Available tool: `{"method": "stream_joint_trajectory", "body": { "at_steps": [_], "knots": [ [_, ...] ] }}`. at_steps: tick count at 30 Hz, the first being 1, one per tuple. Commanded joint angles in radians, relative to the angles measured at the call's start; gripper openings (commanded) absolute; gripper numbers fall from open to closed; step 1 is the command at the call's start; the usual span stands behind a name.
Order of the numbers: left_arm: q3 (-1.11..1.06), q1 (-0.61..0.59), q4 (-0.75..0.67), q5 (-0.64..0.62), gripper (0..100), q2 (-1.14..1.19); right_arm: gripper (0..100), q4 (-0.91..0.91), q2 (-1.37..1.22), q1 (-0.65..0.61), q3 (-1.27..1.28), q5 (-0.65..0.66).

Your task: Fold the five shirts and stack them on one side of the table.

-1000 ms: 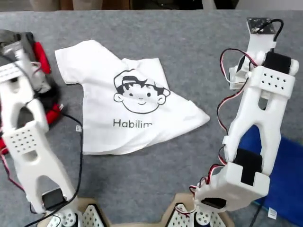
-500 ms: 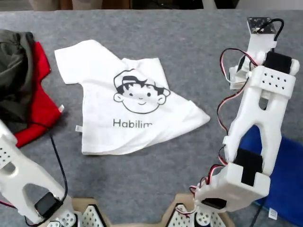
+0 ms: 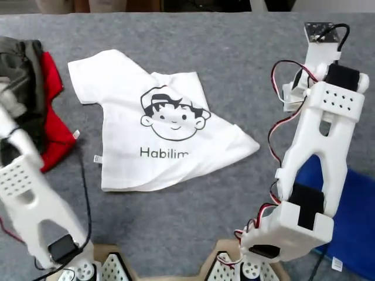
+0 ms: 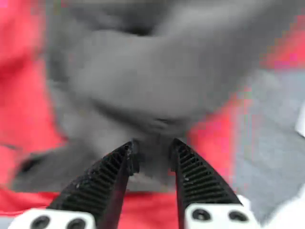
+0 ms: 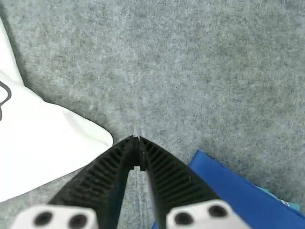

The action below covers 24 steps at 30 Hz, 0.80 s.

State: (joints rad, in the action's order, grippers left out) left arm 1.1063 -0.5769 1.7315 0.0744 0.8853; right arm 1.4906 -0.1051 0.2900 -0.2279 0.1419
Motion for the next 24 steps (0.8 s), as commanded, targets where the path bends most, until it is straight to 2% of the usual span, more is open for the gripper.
{"method": "stream_joint_trajectory", "body": {
  "at_steps": [1,5,8,17,21,24],
  "knots": [
    [0.009,0.126,0.031,-0.02,13,-0.079,0.5,0.021,0.004,-0.016,-0.01,0.005],
    [-0.114,0.242,0.028,-0.017,13,-0.124,0.5,0.038,0.002,-0.015,-0.007,0.009],
    [-0.183,0.262,0.025,-0.017,13,-0.096,0.5,0.051,-0.001,-0.015,-0.007,0.006],
    [-0.176,0.089,-0.017,-0.009,12,0.116,0.5,0.049,0.004,-0.015,-0.01,0.003],
    [-0.129,0.034,-0.017,-0.009,1,0.136,0.5,0.044,0.004,-0.016,-0.013,0.003],
    [-0.044,-0.026,-0.017,-0.009,2,0.131,0.5,0.046,0.004,-0.016,-0.013,0.003]
  ]
}}
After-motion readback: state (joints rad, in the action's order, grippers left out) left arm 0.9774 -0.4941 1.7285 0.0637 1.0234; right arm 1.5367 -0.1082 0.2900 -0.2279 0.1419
